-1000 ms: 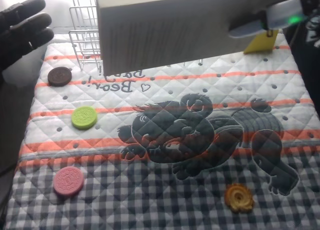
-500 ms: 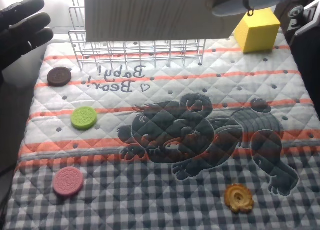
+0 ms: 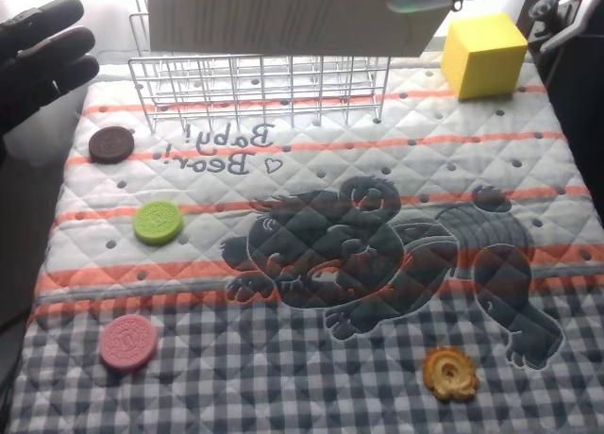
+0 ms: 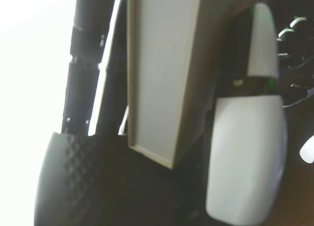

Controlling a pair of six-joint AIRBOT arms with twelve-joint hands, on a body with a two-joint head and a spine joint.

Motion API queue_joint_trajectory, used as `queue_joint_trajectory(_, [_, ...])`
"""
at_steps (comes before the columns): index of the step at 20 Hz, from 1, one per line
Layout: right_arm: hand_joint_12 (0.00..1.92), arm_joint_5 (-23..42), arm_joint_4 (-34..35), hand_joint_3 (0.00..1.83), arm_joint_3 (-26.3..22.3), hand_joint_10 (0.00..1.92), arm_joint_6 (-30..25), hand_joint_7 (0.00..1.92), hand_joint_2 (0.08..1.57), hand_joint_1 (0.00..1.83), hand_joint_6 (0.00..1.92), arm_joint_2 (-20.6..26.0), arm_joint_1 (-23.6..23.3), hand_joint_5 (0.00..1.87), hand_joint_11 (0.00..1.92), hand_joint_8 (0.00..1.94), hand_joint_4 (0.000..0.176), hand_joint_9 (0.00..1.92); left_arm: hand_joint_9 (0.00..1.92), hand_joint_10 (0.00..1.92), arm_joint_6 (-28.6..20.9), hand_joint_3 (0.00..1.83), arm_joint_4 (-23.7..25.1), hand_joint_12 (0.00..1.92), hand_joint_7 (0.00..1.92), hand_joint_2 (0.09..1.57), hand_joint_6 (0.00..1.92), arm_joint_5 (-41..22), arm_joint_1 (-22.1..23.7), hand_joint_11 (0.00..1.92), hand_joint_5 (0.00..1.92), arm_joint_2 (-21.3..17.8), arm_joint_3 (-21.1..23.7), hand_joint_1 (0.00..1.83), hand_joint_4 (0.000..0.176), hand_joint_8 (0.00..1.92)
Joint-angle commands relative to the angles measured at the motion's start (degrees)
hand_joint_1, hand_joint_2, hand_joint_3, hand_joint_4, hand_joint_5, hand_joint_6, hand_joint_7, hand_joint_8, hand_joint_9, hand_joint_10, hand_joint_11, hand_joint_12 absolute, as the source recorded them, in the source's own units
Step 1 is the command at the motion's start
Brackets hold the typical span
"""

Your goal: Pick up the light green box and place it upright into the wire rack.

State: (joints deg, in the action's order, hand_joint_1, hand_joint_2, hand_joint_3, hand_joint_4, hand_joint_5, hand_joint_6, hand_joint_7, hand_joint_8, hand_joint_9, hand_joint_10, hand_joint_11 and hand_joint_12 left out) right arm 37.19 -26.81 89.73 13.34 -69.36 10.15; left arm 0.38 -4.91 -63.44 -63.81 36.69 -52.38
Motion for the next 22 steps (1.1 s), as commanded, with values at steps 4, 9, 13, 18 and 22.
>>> queue_joint_trajectory(4, [0.69,4.1,3.1,0.00,1.8,0.00,-0.4,1.32,1.03,1.29,0.73,-1.0,-1.8,1.06,1.34,0.54,0.000,1.60,0.18,0.00,-0.4,0.00,-1.1,0.34,0.19,0.96,0.00,-6.1,0.8,0.00,0.29,0.5,-0.5,0.55,0.176,0.00])
queue_joint_trajectory(9, [0.60,2.1,3.1,0.00,4.0,0.00,-0.4,1.31,1.04,1.29,0.81,-2.8,-2.2,1.01,1.39,0.55,0.000,1.58,0.22,0.00,-0.4,0.00,-0.6,0.42,0.22,0.95,0.00,-5.3,1.5,0.00,0.29,1.0,-0.8,0.54,0.176,0.00])
queue_joint_trajectory(13, [0.61,2.3,2.1,0.00,2.0,0.01,-0.4,1.32,1.04,1.29,0.79,-1.9,-2.3,1.03,1.41,0.53,0.000,1.61,0.23,0.00,-0.4,0.00,-0.5,0.45,0.21,0.95,0.00,-5.4,1.8,0.00,0.31,1.0,-0.8,0.55,0.176,0.00])
queue_joint_trajectory(18, [0.69,3.2,-2.7,0.00,-2.0,0.00,-0.4,1.24,1.07,1.28,0.98,0.6,-5.0,0.92,1.39,0.66,0.000,1.61,0.21,0.00,-0.4,0.00,-0.7,0.37,0.20,0.95,0.00,-5.1,1.8,0.00,0.31,1.2,-0.7,0.56,0.176,0.00])
queue_joint_trajectory(22, [0.77,3.4,-3.6,0.00,-1.9,0.00,-0.4,1.30,1.05,1.29,0.87,0.8,-6.8,0.96,1.33,0.57,0.000,1.60,0.23,0.00,-0.4,0.00,-0.7,0.39,0.22,0.95,0.00,-4.6,2.0,0.00,0.29,1.4,-0.8,0.54,0.176,0.00])
